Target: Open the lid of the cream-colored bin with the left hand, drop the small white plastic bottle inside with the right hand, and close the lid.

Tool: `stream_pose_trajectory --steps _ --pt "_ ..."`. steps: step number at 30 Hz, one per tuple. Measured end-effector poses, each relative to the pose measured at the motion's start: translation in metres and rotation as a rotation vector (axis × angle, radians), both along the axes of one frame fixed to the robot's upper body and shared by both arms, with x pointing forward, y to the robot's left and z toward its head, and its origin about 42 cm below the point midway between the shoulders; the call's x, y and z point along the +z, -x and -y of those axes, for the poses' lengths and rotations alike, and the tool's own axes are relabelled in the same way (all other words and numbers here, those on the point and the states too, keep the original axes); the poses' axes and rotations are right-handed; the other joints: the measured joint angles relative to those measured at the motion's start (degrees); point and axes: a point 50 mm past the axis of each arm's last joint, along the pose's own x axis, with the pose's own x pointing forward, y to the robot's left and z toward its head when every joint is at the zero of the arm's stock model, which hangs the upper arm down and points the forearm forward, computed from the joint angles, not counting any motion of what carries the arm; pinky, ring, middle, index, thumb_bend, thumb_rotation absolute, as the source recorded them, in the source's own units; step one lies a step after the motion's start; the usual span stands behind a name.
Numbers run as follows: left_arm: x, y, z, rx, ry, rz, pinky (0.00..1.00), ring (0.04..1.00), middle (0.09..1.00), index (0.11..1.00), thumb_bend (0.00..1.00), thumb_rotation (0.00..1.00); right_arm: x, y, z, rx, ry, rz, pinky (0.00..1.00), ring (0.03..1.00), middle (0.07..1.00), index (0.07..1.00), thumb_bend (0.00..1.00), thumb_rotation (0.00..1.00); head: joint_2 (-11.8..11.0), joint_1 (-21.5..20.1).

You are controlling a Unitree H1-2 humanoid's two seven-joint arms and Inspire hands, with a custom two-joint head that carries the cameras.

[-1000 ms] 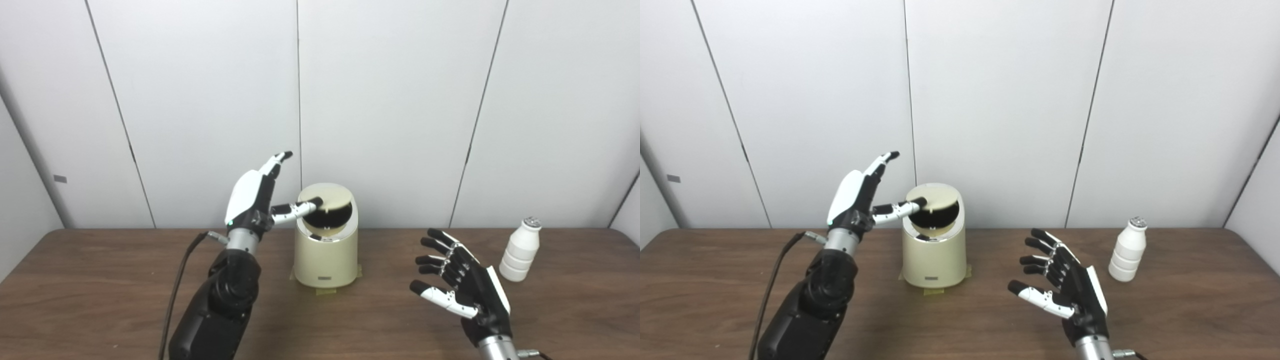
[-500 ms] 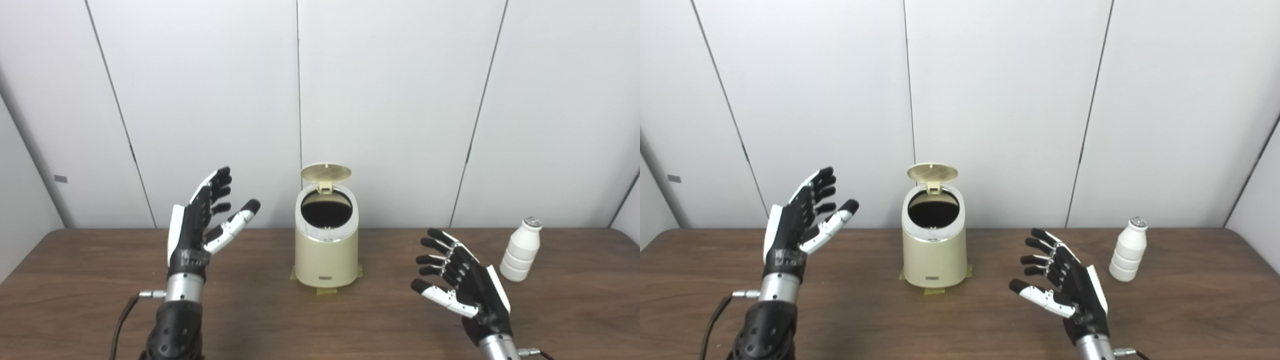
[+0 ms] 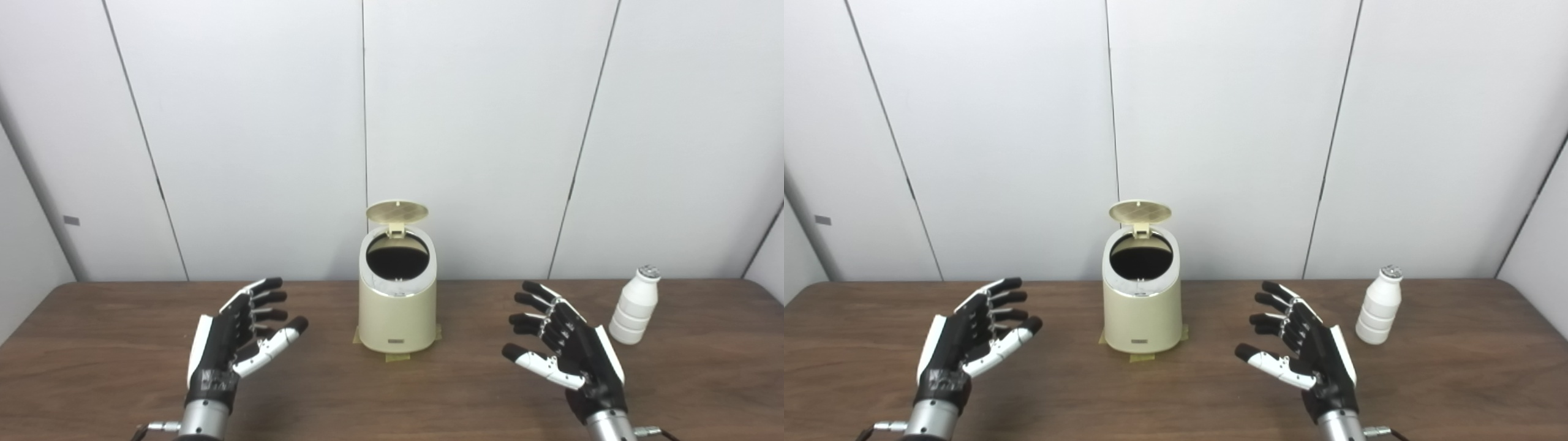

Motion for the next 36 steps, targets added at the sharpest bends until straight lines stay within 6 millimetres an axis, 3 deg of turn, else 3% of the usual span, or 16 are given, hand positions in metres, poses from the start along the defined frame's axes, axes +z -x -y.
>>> stream_pose_trajectory --steps 3,5,10,13,17,23,28,30,36 --pt "-0.005 0.003 -0.003 -0.019 -0.008 0.009 0.53 0.639 0.714 0.760 0.70 0.16 0.002 -0.001 -0.004 0.015 0.003 0.007 0.55 0.599 0.756 0.781 0.84 0.19 -0.97 -4.74" --pt "-0.006 0.002 -0.009 -0.031 -0.027 0.024 0.55 0.646 0.724 0.766 0.69 0.16 0.007 -0.002 -0.008 0.028 0.016 0.019 0.60 0.596 0.760 0.776 0.86 0.19 -1.67 -8.16" --pt "-0.012 0.000 -0.021 -0.042 -0.038 0.020 0.58 0.672 0.734 0.770 0.66 0.13 0.033 -0.019 -0.007 0.031 0.096 0.062 0.57 0.607 0.759 0.779 0.83 0.19 -3.60 -13.97" --pt "-0.020 -0.004 -0.025 -0.045 -0.042 0.018 0.57 0.658 0.730 0.758 0.66 0.13 0.063 -0.037 0.003 0.015 0.215 0.103 0.52 0.604 0.760 0.771 0.82 0.16 -5.10 -17.23" --pt "-0.026 -0.007 -0.033 -0.040 -0.033 -0.005 0.61 0.667 0.728 0.759 0.64 0.07 0.124 -0.051 0.019 -0.054 0.376 0.199 0.53 0.614 0.759 0.770 0.83 0.17 -6.24 -19.69" --pt "-0.021 -0.010 -0.031 -0.062 -0.014 0.001 0.63 0.667 0.726 0.770 0.61 0.02 0.185 -0.073 0.075 -0.202 0.514 0.261 0.62 0.638 0.712 0.726 0.84 0.18 -6.94 -21.63" --pt "-0.018 -0.012 -0.032 -0.061 -0.017 0.006 0.59 0.653 0.720 0.763 0.62 0.04 0.212 -0.078 0.129 -0.317 0.614 0.214 0.64 0.705 0.750 0.756 0.81 0.10 -7.12 -22.42" --pt "-0.018 -0.012 -0.033 -0.060 -0.017 0.007 0.58 0.643 0.709 0.754 0.64 0.07 0.221 -0.076 0.142 -0.318 0.634 0.173 0.71 0.798 0.827 0.809 0.83 0.14 -7.12 -22.68" --pt "-0.021 -0.015 -0.034 -0.055 -0.020 -0.005 0.56 0.627 0.693 0.737 0.66 0.11 0.232 -0.069 0.166 -0.267 0.668 0.034 0.78 0.863 0.913 0.888 0.85 0.24 -7.21 -23.48"
